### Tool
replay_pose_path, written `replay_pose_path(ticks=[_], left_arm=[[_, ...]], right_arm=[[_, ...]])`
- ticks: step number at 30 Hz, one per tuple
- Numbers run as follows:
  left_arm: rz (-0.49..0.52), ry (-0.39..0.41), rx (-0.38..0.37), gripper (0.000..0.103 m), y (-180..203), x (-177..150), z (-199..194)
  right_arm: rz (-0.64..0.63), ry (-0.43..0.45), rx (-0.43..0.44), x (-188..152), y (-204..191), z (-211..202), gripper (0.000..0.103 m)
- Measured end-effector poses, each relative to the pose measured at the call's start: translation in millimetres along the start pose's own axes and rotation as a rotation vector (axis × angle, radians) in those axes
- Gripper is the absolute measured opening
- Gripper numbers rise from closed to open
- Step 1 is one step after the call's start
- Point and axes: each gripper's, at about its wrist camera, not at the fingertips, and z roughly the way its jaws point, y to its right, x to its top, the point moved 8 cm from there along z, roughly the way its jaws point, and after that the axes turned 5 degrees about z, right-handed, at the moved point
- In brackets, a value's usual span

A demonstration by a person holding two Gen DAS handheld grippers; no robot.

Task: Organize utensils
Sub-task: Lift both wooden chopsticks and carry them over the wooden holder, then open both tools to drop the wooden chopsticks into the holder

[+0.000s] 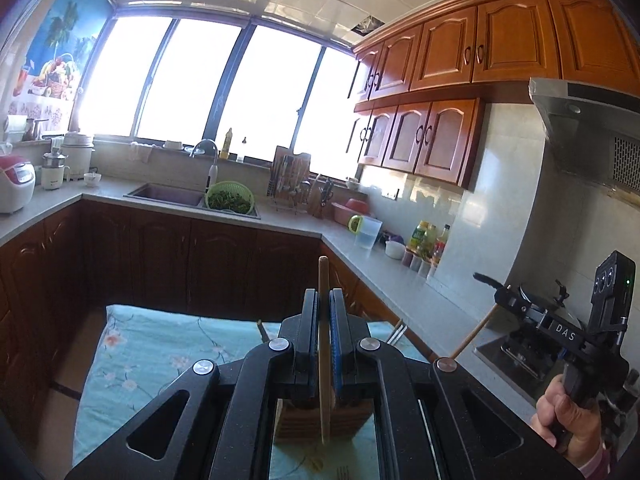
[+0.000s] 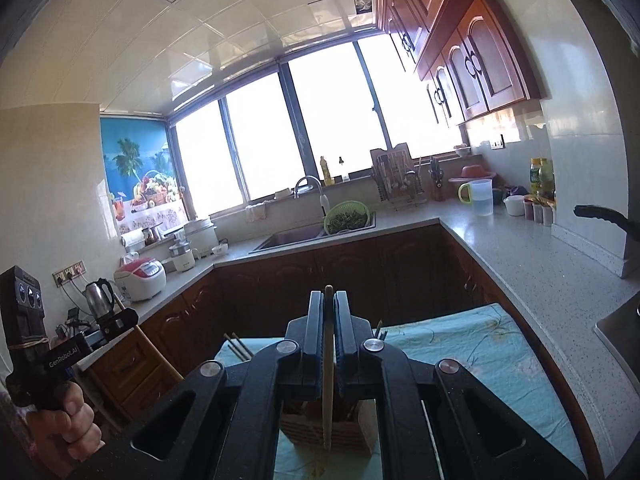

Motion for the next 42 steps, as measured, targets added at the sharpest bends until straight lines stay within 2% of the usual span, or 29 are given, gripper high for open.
replay_pose_path(ticks=[4,7,16,22,26,38,42], left_arm=[[-0.018,0.021,0.025,0.004,-8,8,32],[-0.033,0.014,0.043,0.004,-12,-5,55],[-0.078,-0.086,0.086,0.004,-19,-62,120],[-0.088,-0.163,0.1,0.004,-23,-81,147],[-0.055,-0.162,0.103,0.004,-27,-75,143],[-0.058,-0.175,0.096,0.005,-32,-75,144],[-0.065,-0.193,0.083,0.007,-32,-75,143]], right_arm=[[0.014,0.018,-0.014,14,4,24,0.005],[0.018,0.006,-0.031,9,12,42,0.005],[0.074,-0.08,-0.063,-45,39,80,0.005],[0.113,-0.157,-0.077,-78,52,99,0.005],[0.105,-0.154,-0.083,-77,50,98,0.005],[0.108,-0.162,-0.089,-75,50,102,0.005],[0.123,-0.174,-0.09,-75,52,103,0.012]])
